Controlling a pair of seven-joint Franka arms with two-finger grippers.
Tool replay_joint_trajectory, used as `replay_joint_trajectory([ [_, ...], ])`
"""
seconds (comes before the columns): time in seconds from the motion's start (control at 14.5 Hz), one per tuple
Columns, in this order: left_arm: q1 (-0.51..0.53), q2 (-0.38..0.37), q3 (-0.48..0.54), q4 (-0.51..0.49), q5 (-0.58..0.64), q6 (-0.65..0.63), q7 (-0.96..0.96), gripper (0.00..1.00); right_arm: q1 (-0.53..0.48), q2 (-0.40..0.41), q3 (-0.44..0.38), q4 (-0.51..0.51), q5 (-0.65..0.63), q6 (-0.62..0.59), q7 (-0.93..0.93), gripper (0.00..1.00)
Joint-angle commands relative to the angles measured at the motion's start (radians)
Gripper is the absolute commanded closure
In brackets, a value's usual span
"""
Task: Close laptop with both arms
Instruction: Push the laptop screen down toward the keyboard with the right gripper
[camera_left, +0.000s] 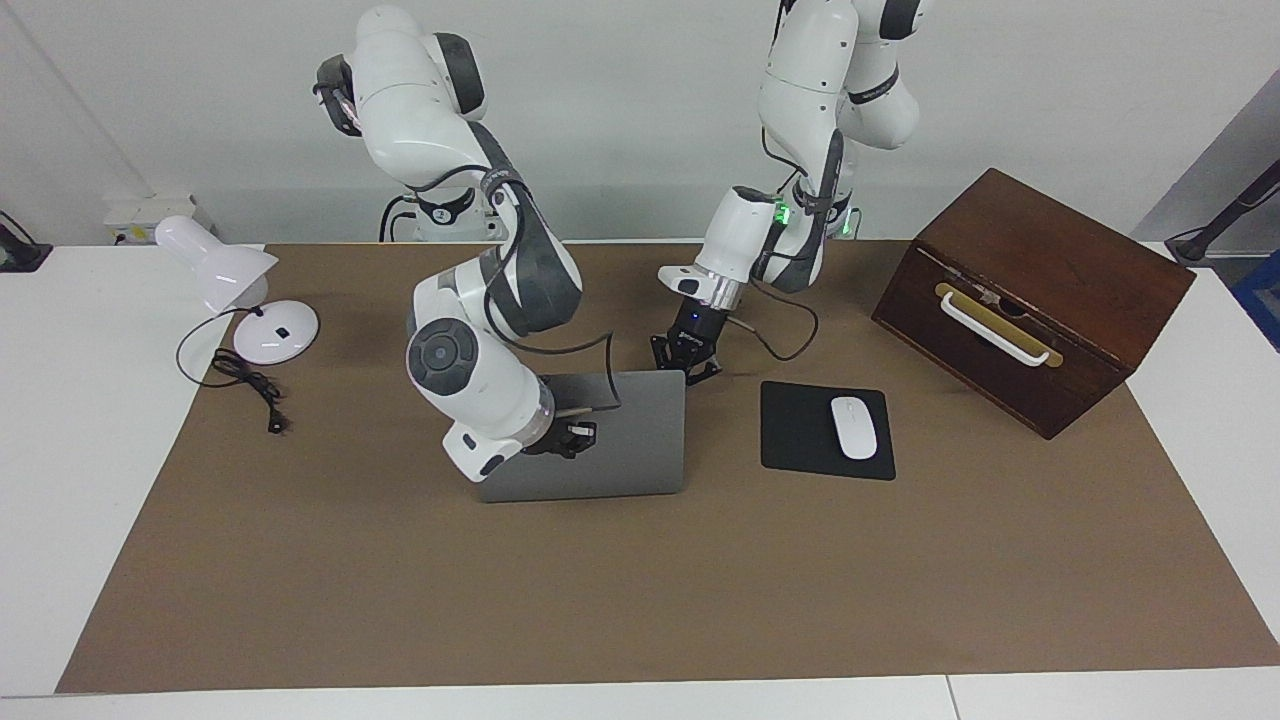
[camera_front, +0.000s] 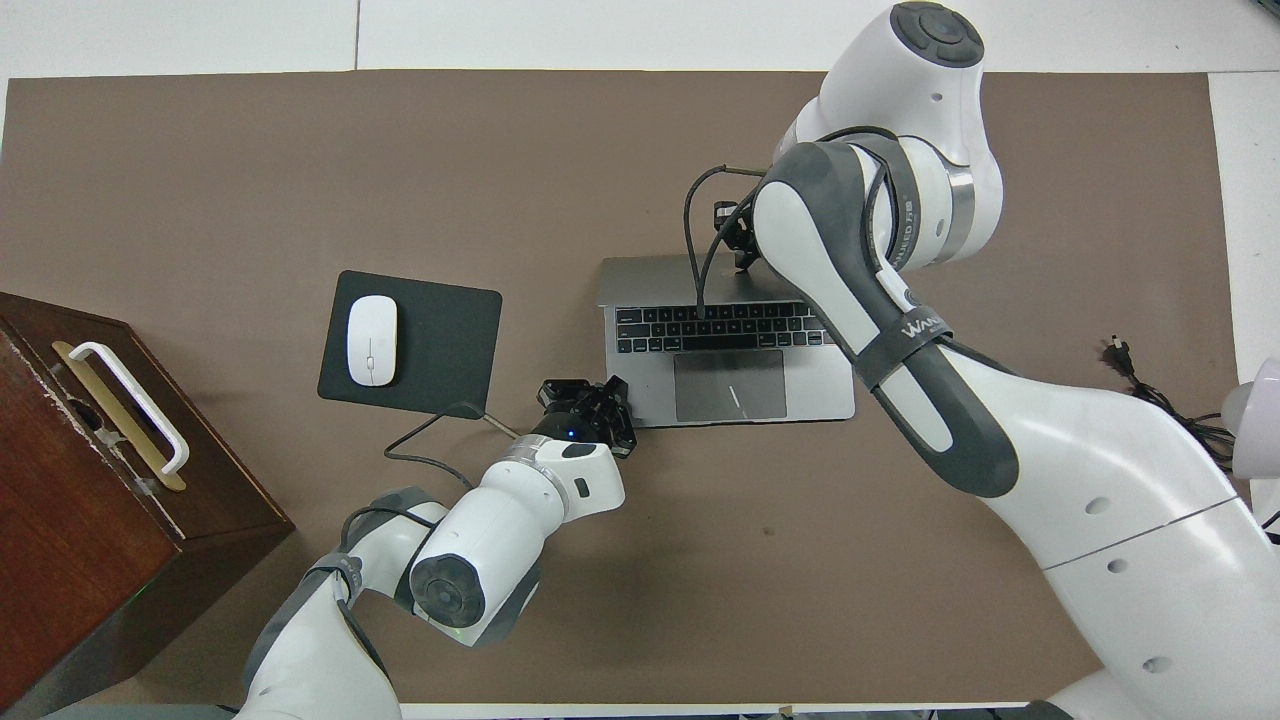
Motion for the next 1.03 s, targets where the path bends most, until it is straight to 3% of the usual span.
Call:
replay_joint_trajectory([
  [0.0,-0.017,0.058,0.004,-0.024,0.017,-0.002,0.003,1.0,-0.005,-0.035,0.008,-0.081,0.031,0.032,0.011,1.0],
  [0.55,-0.018,0.06,0.004,-0.024,0.017,0.0,0.009,1.0,-0.005,-0.084,0.008,-0.21,0.051,0.026,0.013,1.0],
  [0.96,-0.018,0.06,0.004,-0.024,0.017,-0.002,0.009,1.0,-0.005,-0.095,0.008,-0.233,0.053,0.03,0.013,1.0],
])
